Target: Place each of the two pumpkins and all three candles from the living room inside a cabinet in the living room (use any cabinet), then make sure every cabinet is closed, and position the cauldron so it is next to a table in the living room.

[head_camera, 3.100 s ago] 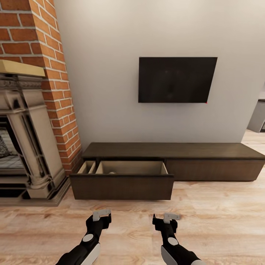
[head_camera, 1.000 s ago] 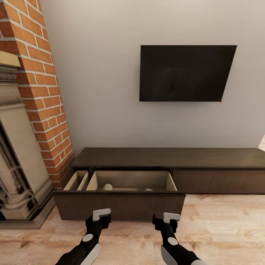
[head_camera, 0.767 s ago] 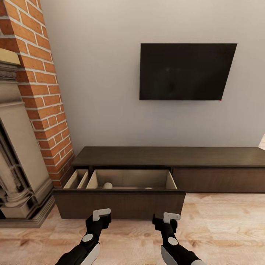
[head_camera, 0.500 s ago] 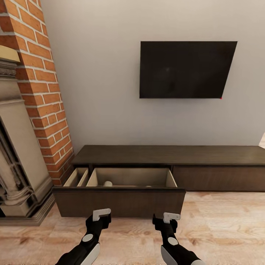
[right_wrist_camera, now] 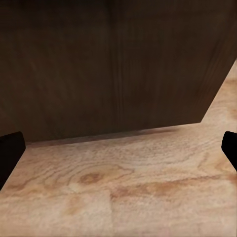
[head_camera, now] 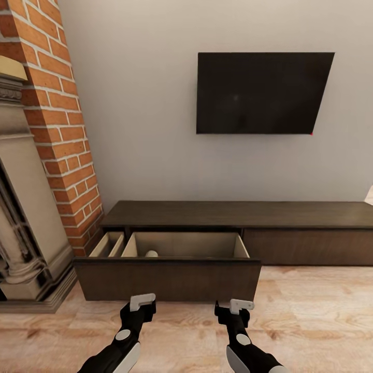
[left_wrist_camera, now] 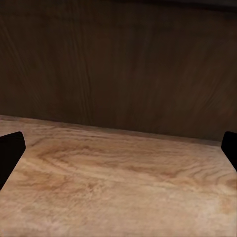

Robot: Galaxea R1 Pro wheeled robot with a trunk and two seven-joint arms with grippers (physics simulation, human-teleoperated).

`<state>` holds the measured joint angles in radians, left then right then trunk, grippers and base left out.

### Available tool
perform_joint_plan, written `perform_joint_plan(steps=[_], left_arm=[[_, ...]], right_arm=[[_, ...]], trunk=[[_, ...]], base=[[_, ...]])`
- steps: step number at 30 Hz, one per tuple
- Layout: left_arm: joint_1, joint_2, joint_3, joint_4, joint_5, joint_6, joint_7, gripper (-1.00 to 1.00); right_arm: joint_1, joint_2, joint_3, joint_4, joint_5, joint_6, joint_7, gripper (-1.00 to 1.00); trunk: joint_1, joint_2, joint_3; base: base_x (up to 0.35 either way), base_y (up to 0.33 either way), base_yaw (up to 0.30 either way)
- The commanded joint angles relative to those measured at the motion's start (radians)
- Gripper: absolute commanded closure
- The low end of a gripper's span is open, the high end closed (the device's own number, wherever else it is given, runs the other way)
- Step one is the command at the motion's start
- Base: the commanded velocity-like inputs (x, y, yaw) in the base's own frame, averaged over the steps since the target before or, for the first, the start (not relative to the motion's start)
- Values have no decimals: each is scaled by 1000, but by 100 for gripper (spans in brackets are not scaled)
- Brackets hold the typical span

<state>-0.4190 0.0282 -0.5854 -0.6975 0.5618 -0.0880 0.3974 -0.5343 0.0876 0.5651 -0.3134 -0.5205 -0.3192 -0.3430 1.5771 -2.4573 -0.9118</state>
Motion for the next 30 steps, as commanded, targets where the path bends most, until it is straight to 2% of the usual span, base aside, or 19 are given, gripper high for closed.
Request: perform_joint_plan(steps=[1, 15, 30], left_arm=[[-1, 2, -8, 0, 10, -7, 8, -100], [-1, 4, -1, 0, 11, -6, 3, -100], [-1, 4, -2, 0, 12, -6, 3, -100]], right_arm=[[-1, 0, 9, 0, -9, -4, -5, -100], [-1, 0, 9, 0, -9, -4, -5, -100], [-1, 0, 9, 0, -9, -5, -5, -100]], trunk=[[4, -8, -4], [8, -15, -7], [8, -15, -7]], base=[[0, 0, 0], [9, 0, 0], [299, 0, 0]])
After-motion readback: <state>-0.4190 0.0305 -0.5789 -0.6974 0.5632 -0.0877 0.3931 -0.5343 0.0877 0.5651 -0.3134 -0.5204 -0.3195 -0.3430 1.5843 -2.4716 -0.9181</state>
